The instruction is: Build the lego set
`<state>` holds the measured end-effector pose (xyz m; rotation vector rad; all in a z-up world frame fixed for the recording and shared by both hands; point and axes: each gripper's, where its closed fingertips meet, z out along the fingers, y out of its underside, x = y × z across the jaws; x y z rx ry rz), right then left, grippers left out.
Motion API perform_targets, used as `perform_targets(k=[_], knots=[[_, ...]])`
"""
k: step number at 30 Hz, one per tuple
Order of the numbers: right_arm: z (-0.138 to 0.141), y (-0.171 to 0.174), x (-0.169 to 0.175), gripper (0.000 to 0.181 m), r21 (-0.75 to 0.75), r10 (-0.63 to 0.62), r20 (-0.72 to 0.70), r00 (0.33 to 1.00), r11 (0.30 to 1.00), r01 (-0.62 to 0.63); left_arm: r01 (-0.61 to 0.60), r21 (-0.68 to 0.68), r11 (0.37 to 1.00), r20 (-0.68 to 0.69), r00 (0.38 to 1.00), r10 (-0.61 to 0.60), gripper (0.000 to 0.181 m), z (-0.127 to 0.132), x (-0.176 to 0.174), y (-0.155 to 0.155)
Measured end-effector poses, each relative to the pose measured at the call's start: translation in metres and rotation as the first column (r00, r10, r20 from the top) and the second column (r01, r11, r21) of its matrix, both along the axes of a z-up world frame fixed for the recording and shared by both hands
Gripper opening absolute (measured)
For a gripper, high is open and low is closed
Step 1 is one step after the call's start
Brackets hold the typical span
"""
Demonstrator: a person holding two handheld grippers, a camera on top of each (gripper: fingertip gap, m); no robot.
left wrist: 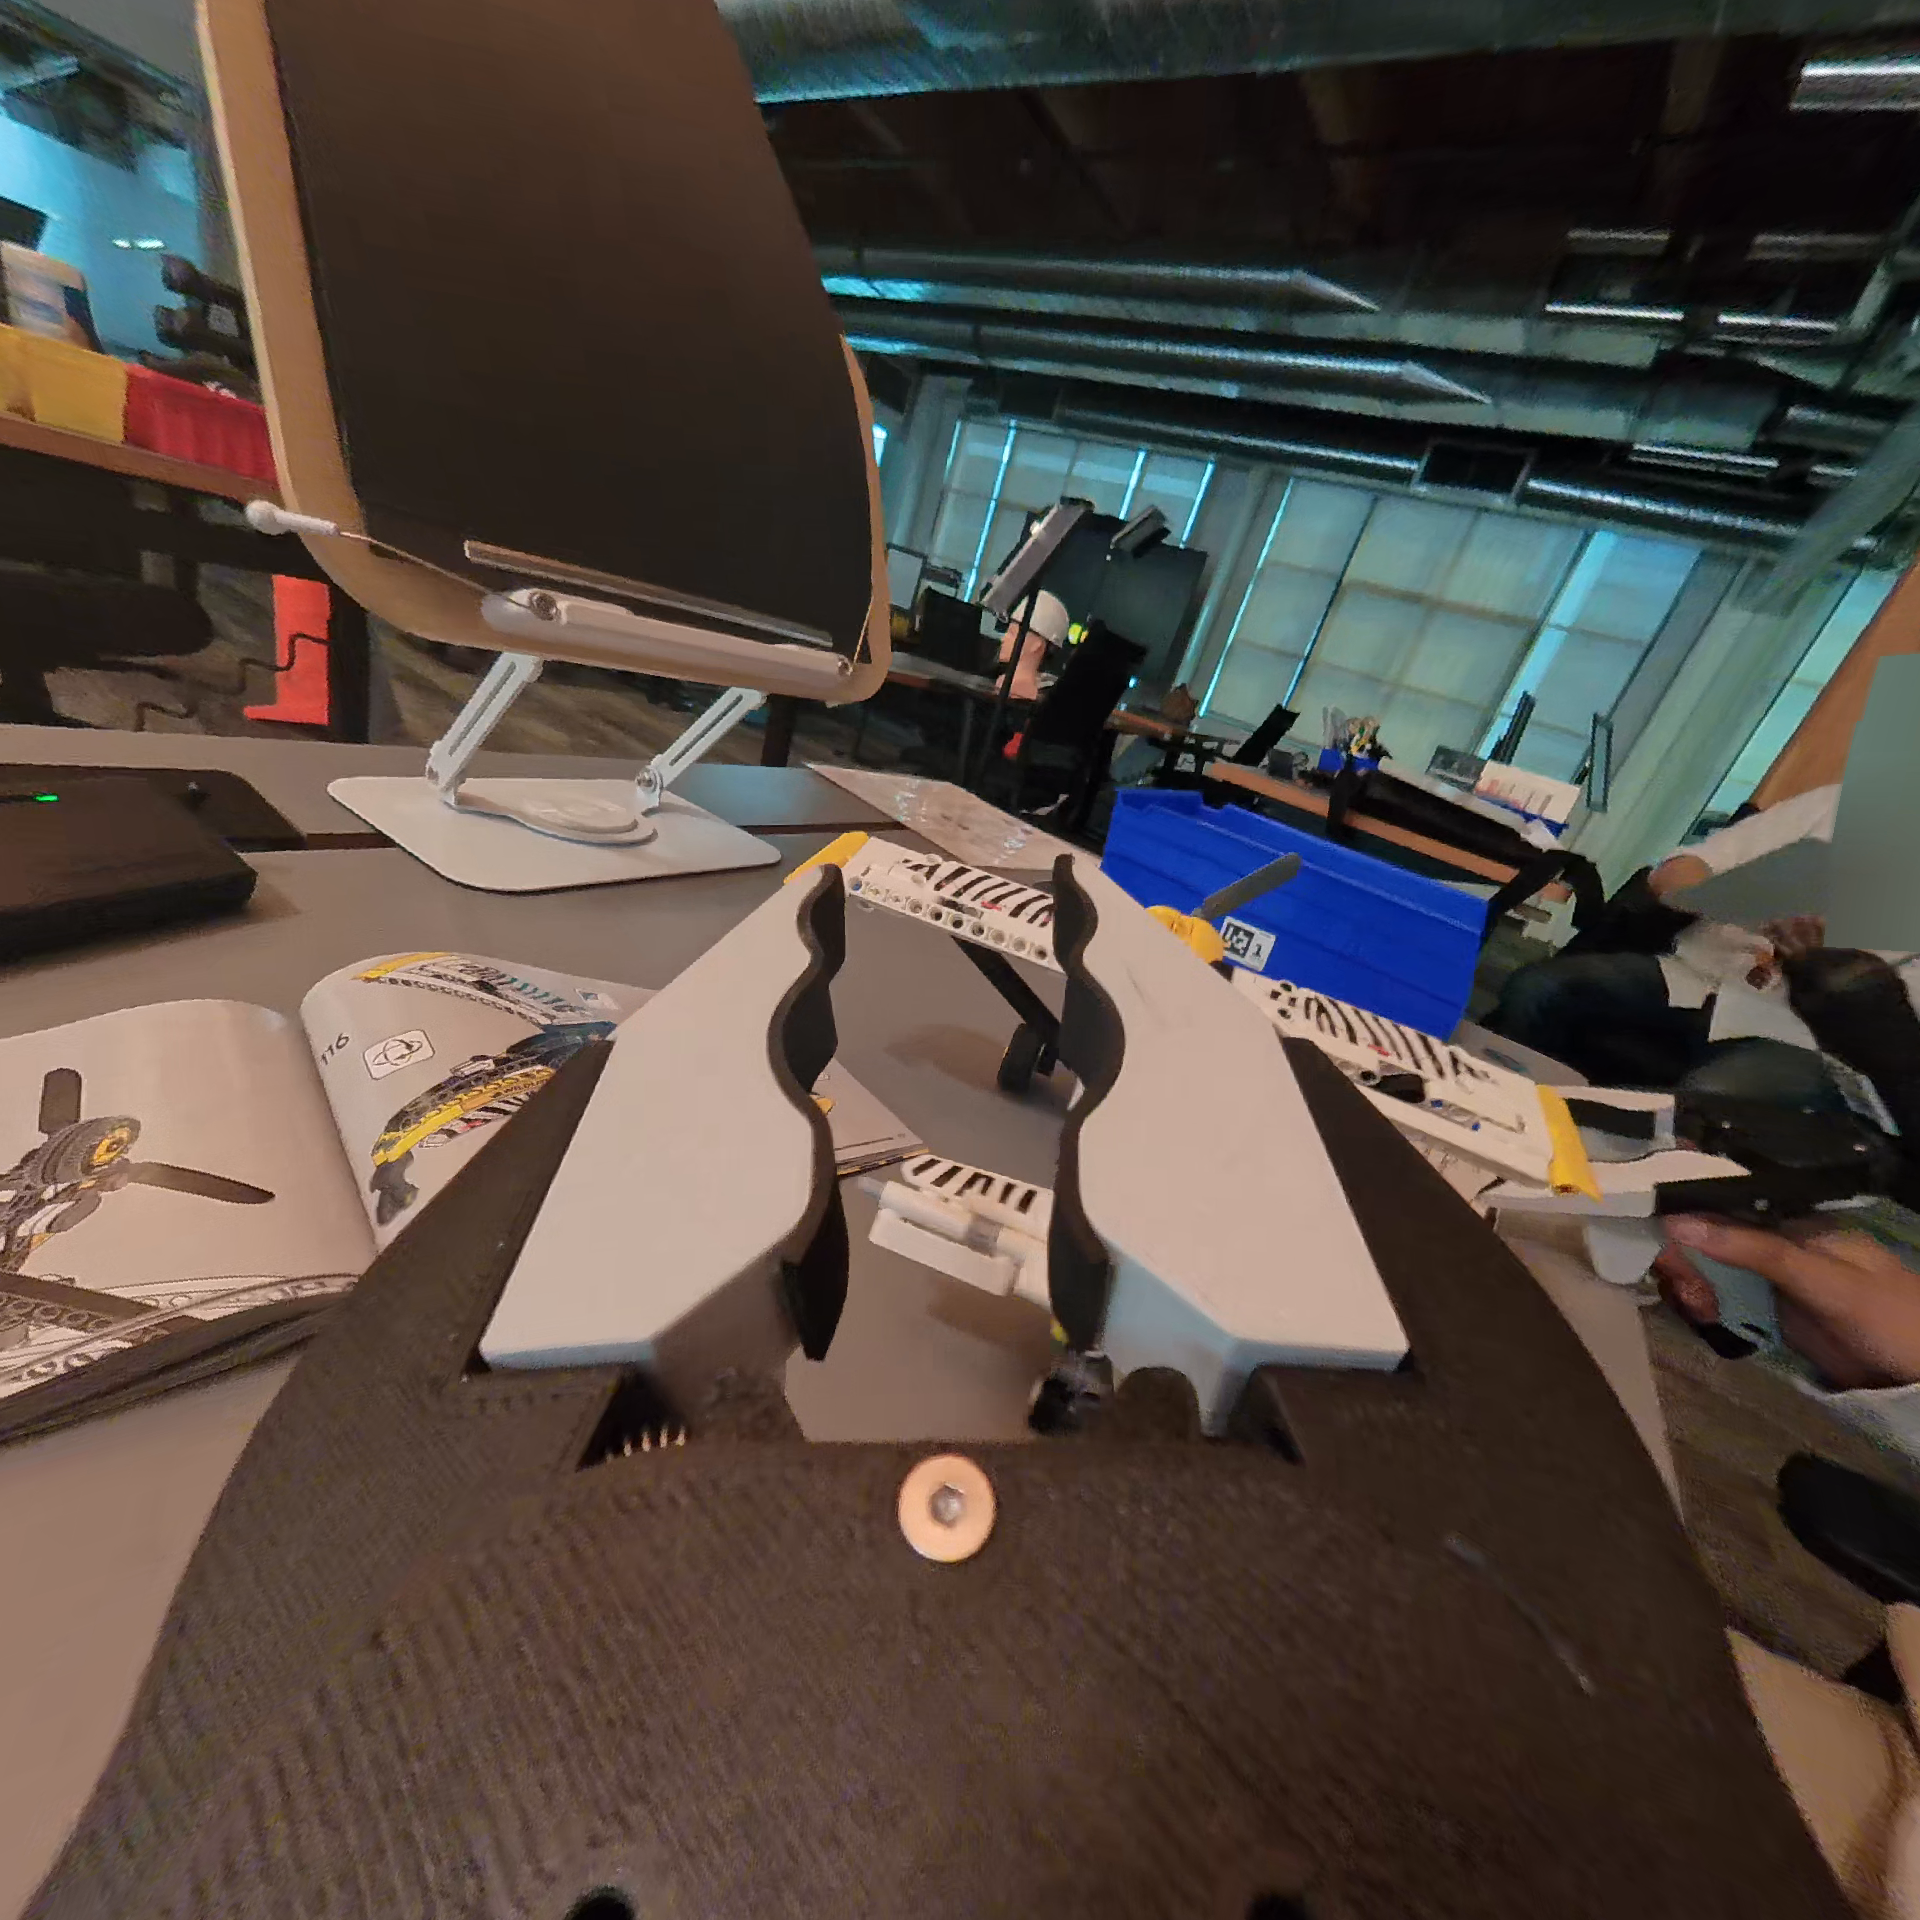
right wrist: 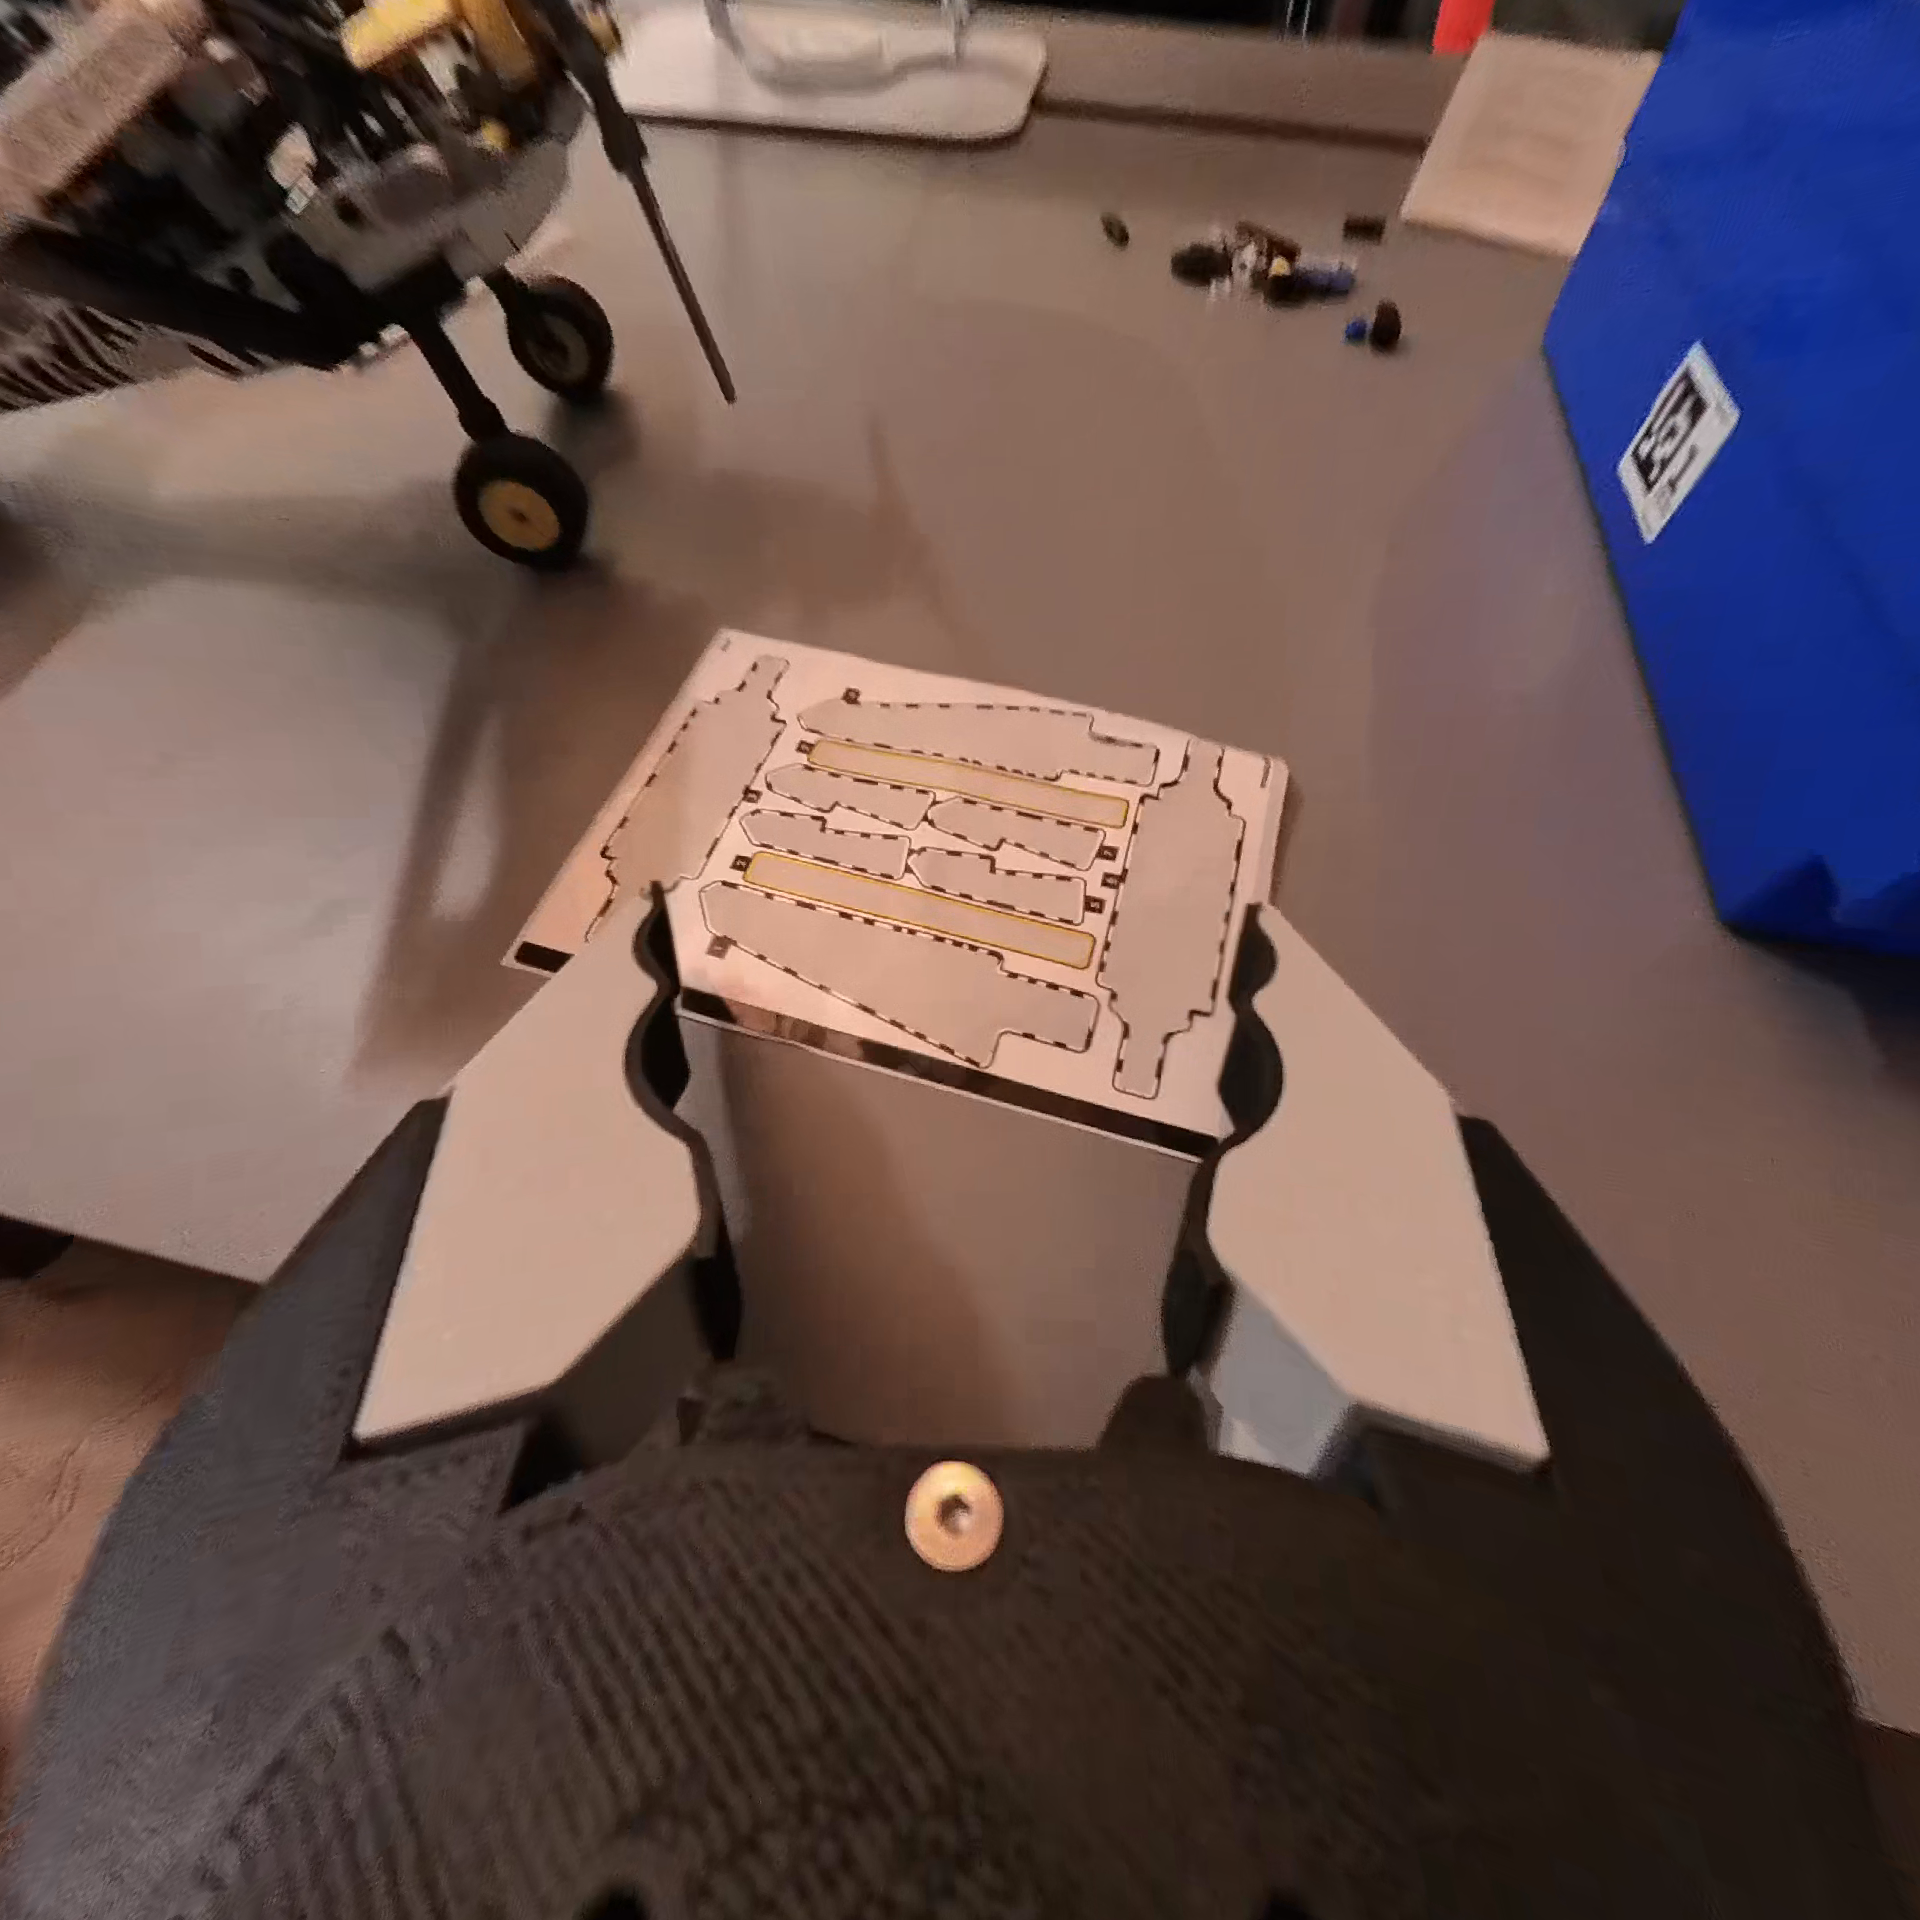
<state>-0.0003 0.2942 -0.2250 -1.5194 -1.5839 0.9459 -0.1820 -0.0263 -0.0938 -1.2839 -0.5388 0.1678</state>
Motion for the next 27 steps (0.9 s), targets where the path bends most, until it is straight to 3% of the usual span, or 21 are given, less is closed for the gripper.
perform_targets(k=[4,8,9,11,13,14,19,21,23,27], knots=[[-0.015,0.003,-0.002,0.113,0.002,-0.019,0.183,0.983,1.000,0.019,0.041,0.100,0.994,0.043,0.998,-0.046,0.038,0.040,0.051,0.019],[-0.017,0.001,-0.004,0.112,-0.003,-0.004,0.209,0.978,1.000,0.005,0.154,0.044,0.987,-0.084,0.985,-0.150,0.034,0.078,0.123,0.059],[-0.016,-0.003,-0.003,0.103,-0.006,0.018,0.207,0.978,1.000,-0.017,0.183,0.018,0.983,-0.117,0.977,-0.179,0.033,0.083,0.138,0.068],[-0.012,-0.019,0.000,0.051,-0.009,0.093,0.191,0.977,0.996,-0.093,0.260,-0.019,0.965,-0.172,0.950,-0.259,0.032,0.087,0.170,0.084],[-0.011,-0.039,0.006,0.017,-0.025,0.179,0.194,0.965,0.984,-0.177,0.334,-0.052,0.941,-0.184,0.923,-0.338,0.030,0.081,0.197,0.098],[-0.011,-0.048,0.009,0.009,-0.041,0.224,0.187,0.957,0.975,-0.220,0.370,-0.074,0.926,-0.174,0.910,-0.378,0.030,0.073,0.209,0.105],[0.016,-0.085,0.016,0.009,-0.142,0.421,-0.039,0.906,0.895,-0.422,0.509,-0.185,0.841,0.034,0.858,-0.512,0.032,-0.005,0.247,0.126],[0.042,-0.098,0.022,0.008,-0.222,0.485,-0.166,0.859,0.830,-0.512,0.557,-0.151,0.817,0.151,0.830,-0.538,0.036,-0.027,0.255,0.130],[0.066,-0.115,0.035,0.006,-0.331,0.556,-0.283,0.781,0.708,-0.624,0.566,-0.107,0.817,0.245,0.812,-0.530,0.043,-0.041,0.254,0.133],[0.099,-0.149,0.078,0.006,-0.484,0.694,-0.454,0.559,0.335,-0.809,0.590,-0.038,0.806,0.336,0.768,-0.546,0.056,-0.047,0.253,0.138]])
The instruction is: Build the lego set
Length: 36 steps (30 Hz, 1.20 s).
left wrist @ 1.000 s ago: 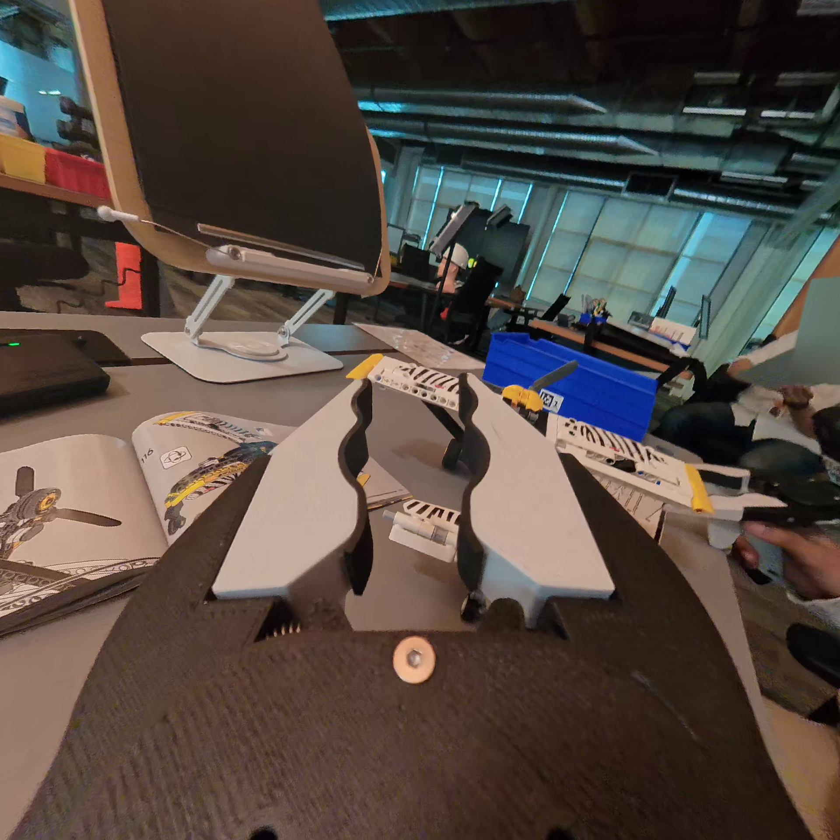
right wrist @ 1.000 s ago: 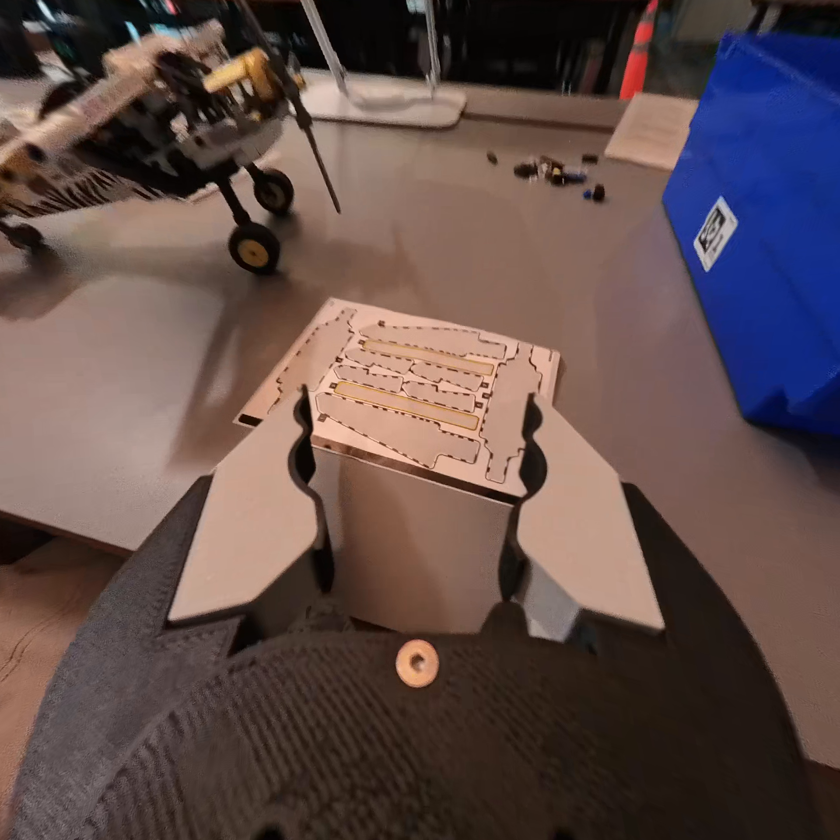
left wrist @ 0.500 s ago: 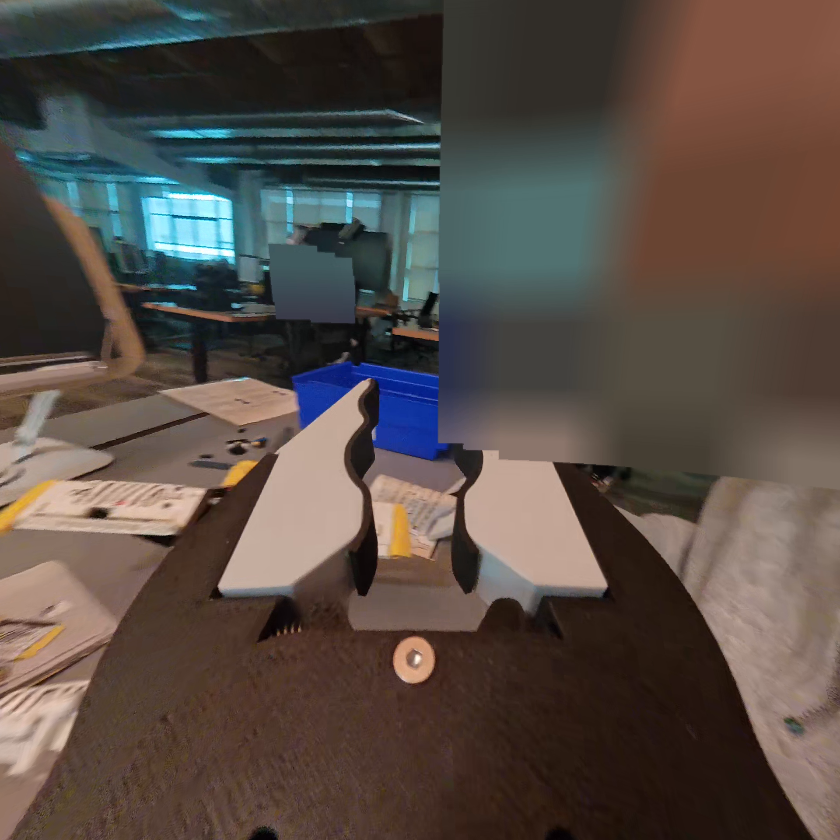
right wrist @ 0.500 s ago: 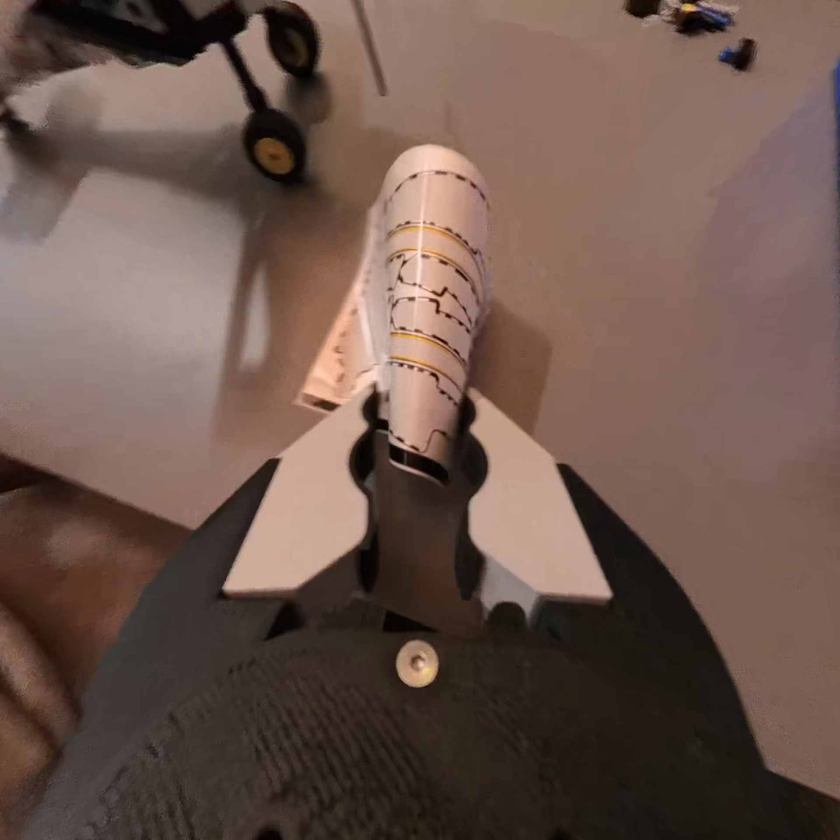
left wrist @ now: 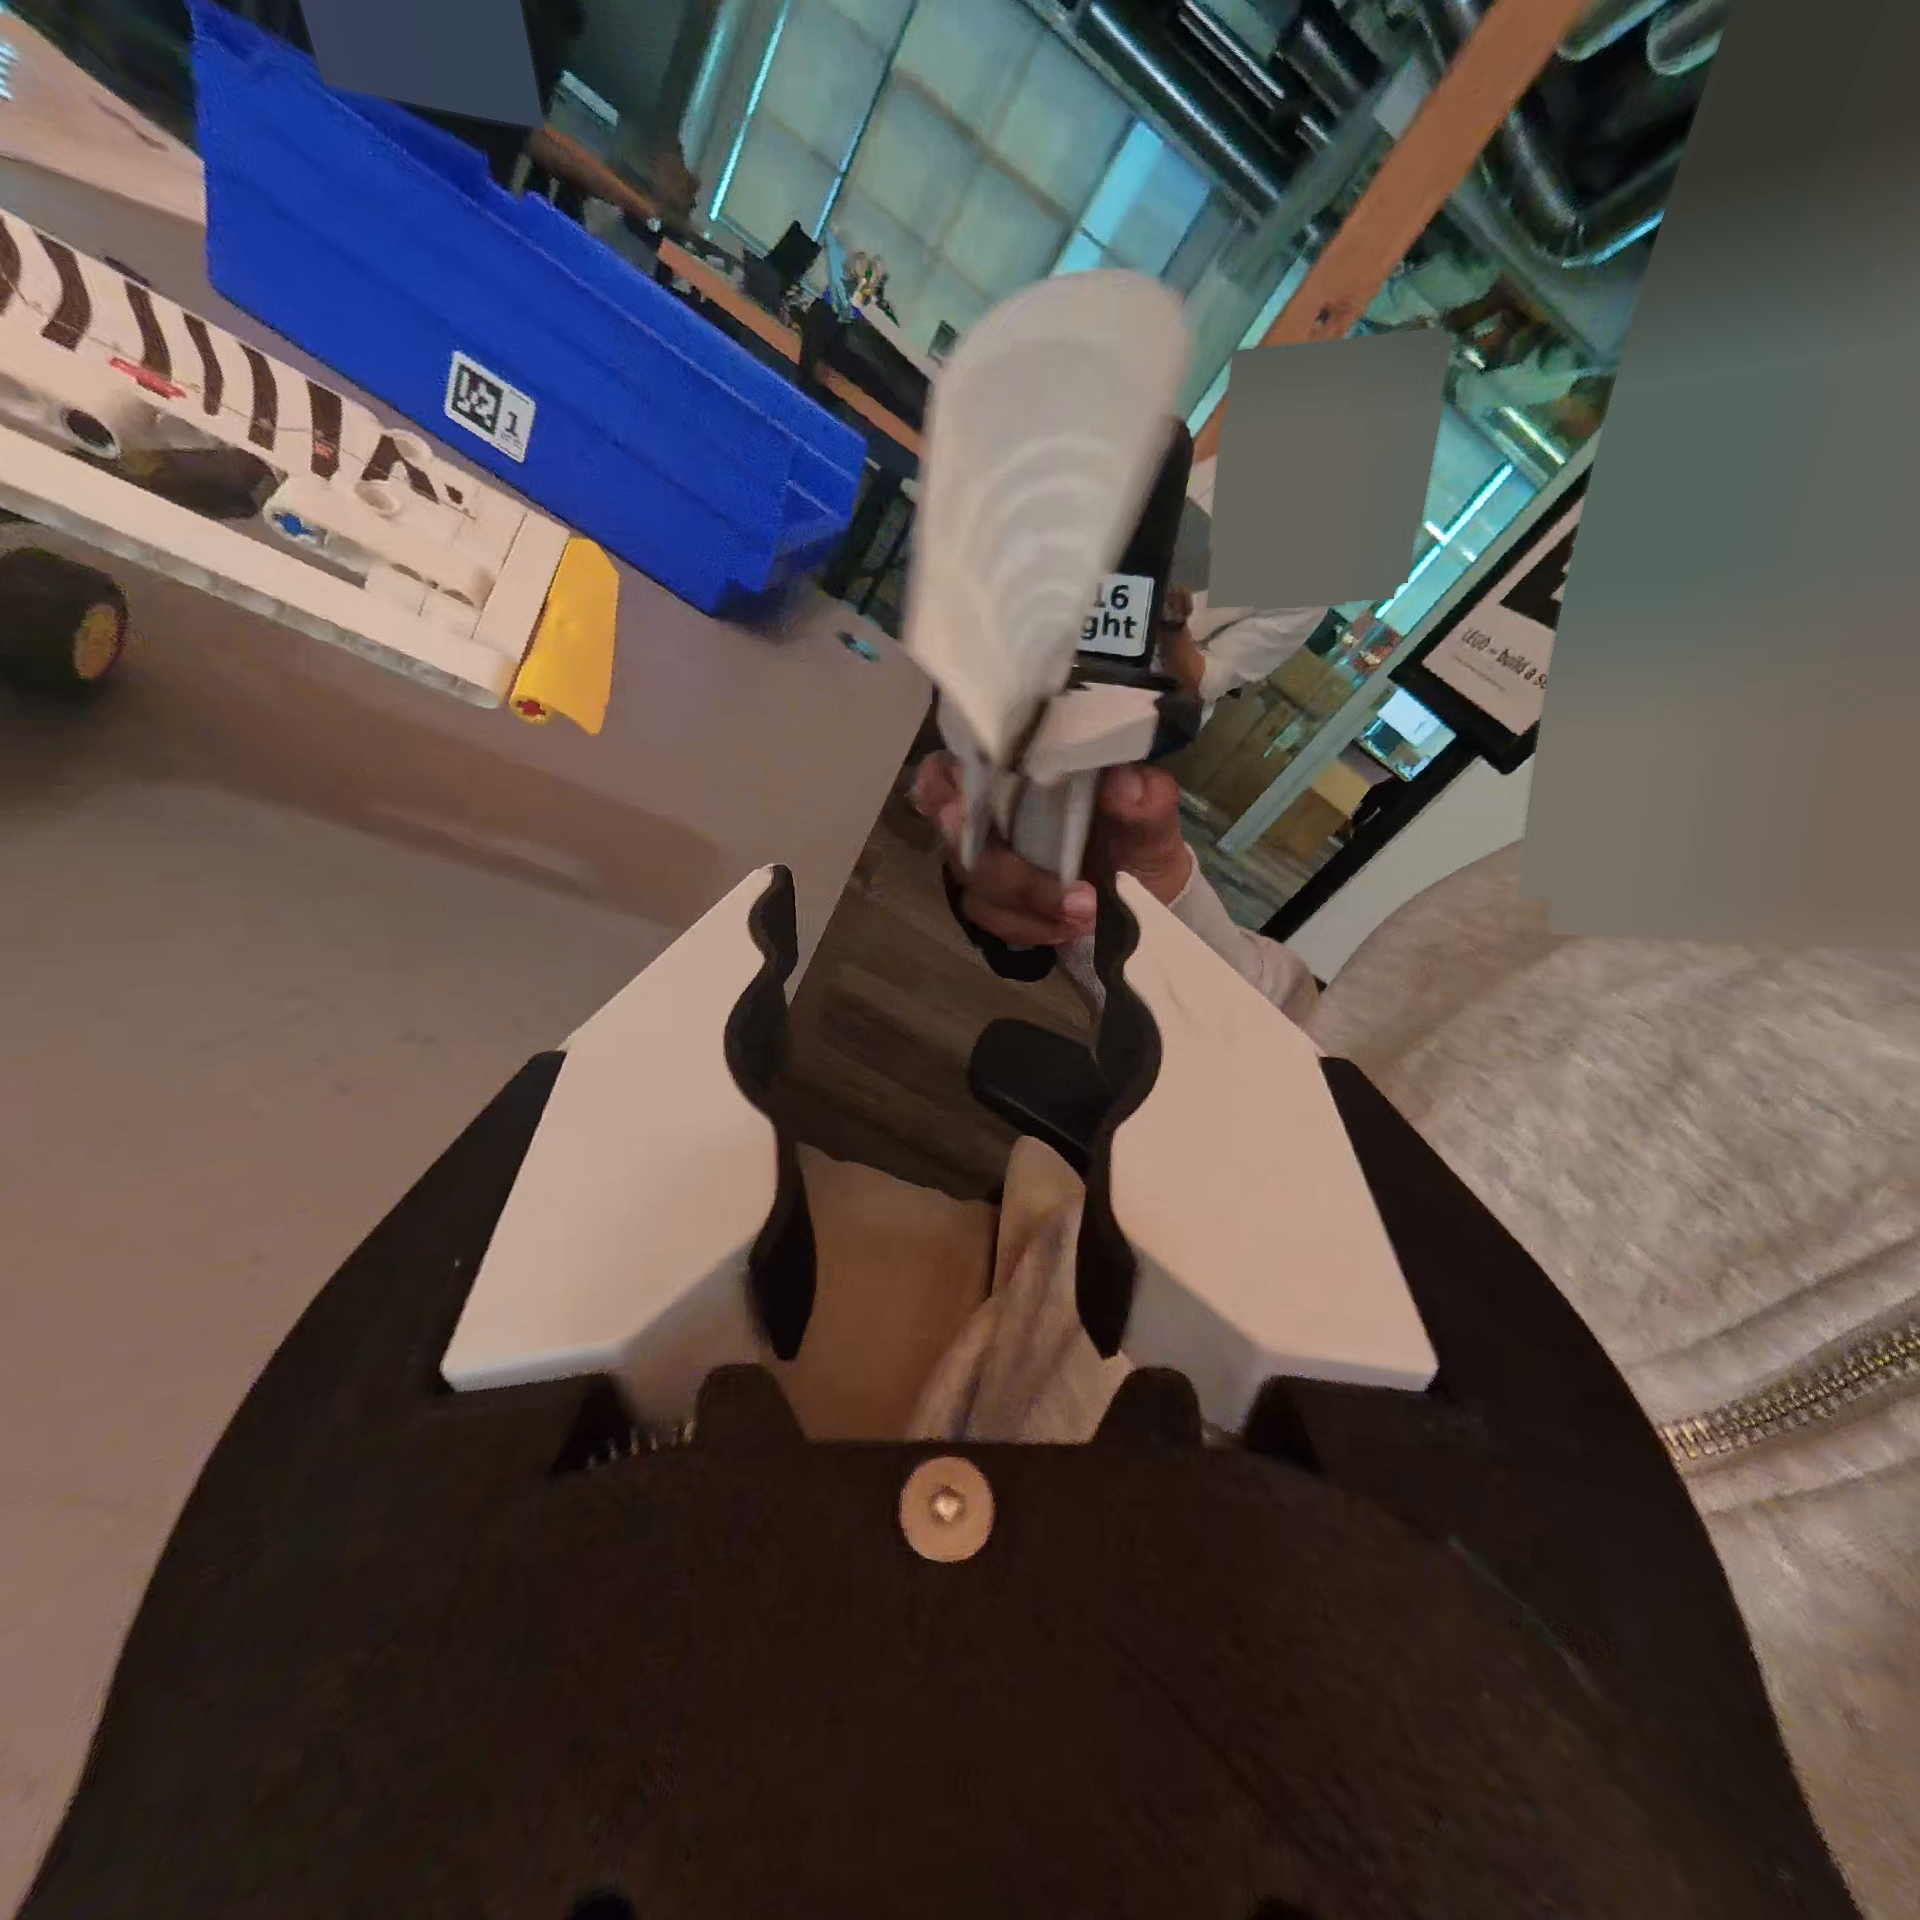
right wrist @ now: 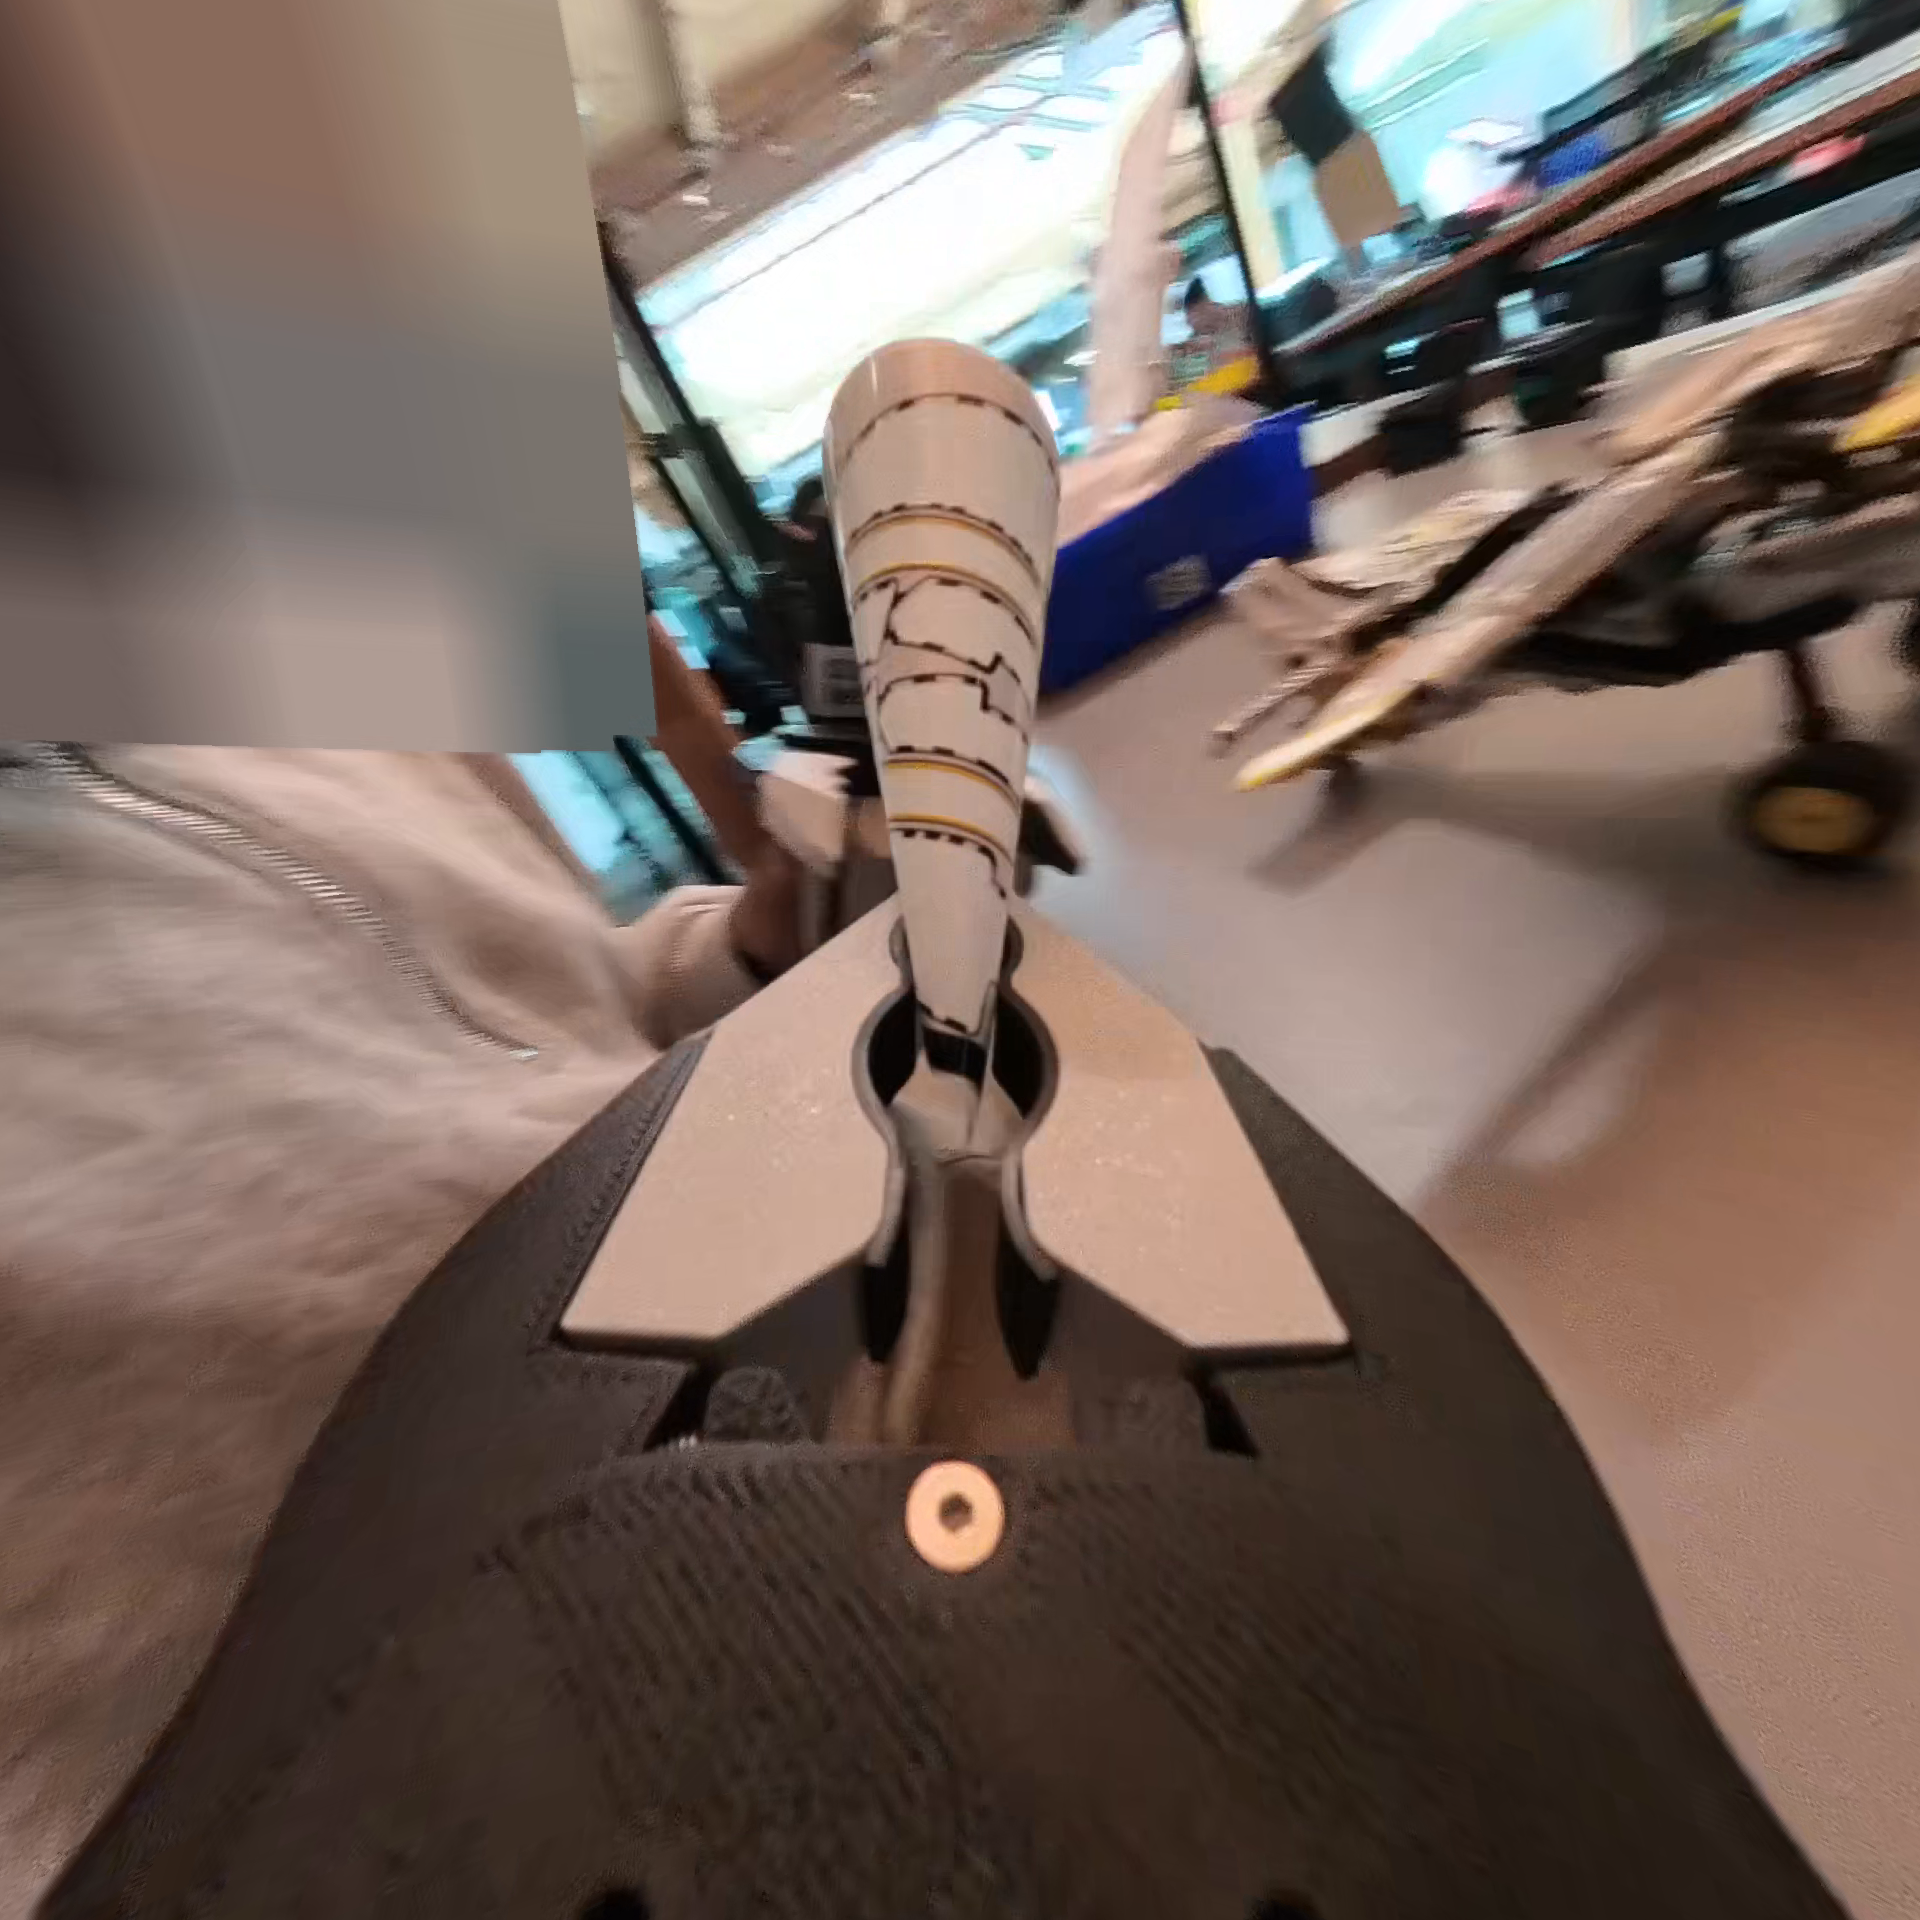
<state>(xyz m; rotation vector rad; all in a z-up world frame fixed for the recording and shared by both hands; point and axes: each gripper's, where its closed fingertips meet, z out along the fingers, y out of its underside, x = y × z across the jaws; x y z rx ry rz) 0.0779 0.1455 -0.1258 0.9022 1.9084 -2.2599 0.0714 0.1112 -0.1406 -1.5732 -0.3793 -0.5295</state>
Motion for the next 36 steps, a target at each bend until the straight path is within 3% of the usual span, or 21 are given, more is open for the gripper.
perform_targets(k=[2,4,7,8,11,14,17,21,23,25,29,33,36], knots=[[0.003,-0.008,0.008,0.005,-0.015,0.056,-0.003,0.998,0.998,-0.056,0.020,0.031,0.999,0.018,1.000,-0.020,0.056,0.004,0.004,0.001],[-0.006,-0.015,0.002,0.006,0.052,0.022,0.013,1.000,0.998,-0.023,0.050,0.097,0.994,0.037,0.998,-0.054,0.048,0.014,0.011,-0.001],[-0.029,-0.022,-0.003,0.013,0.170,-0.004,0.073,0.997,0.985,-0.009,0.052,0.165,0.985,0.068,0.996,-0.064,0.022,0.023,0.010,-0.007],[-0.032,-0.023,-0.003,0.017,0.170,0.004,0.087,0.996,0.985,-0.018,0.054,0.185,0.981,0.074,0.995,-0.068,0.000,0.026,0.009,-0.010],[-0.028,-0.019,-0.007,0.032,0.131,-0.017,0.099,0.995,0.991,0.004,0.042,0.192,0.981,0.122,0.990,-0.066,0.000,0.026,0.003,-0.015],[-0.004,-0.001,-0.019,0.048,0.094,-0.169,-0.052,0.984,0.980,0.174,0.038,0.202,0.979,0.190,0.979,-0.078,0.000,0.026,-0.001,-0.017],[0.032,0.013,-0.015,0.053,0.008,-0.300,-0.250,0.921,0.950,0.312,0.047,0.205,0.978,0.245,0.964,-0.098,0.000,0.023,-0.002,-0.017],[0.048,0.023,-0.014,0.061,0.059,-0.439,-0.448,0.779,0.855,0.515,0.030,0.175,0.984,0.261,0.962,-0.076,0.000,0.017,-0.004,-0.016],[0.059,0.026,-0.008,0.060,0.052,-0.464,-0.534,0.706,0.816,0.576,0.022,0.158,0.987,0.254,0.965,-0.062,0.000,0.016,-0.005,-0.015],[0.066,0.026,-0.002,0.059,0.036,-0.467,-0.573,0.674,0.807,0.590,0.014,0.147,0.989,0.244,0.968,-0.050,0.000,0.015,-0.005,-0.015],[0.063,0.014,0.002,0.054,0.077,-0.408,-0.573,0.711,0.837,0.542,0.031,0.149,0.988,0.243,0.968,-0.067,0.000,0.017,-0.001,-0.012],[0.037,-0.013,-0.004,0.049,0.202,-0.301,-0.506,0.808,0.870,0.451,0.084,0.183,0.980,0.242,0.962,-0.127,0.000,0.023,0.009,-0.010],[0.019,-0.028,-0.008,0.045,0.274,-0.245,-0.475,0.845,0.872,0.406,0.121,0.201,0.972,0.231,0.959,-0.167,0.000,0.027,0.017,-0.008]])
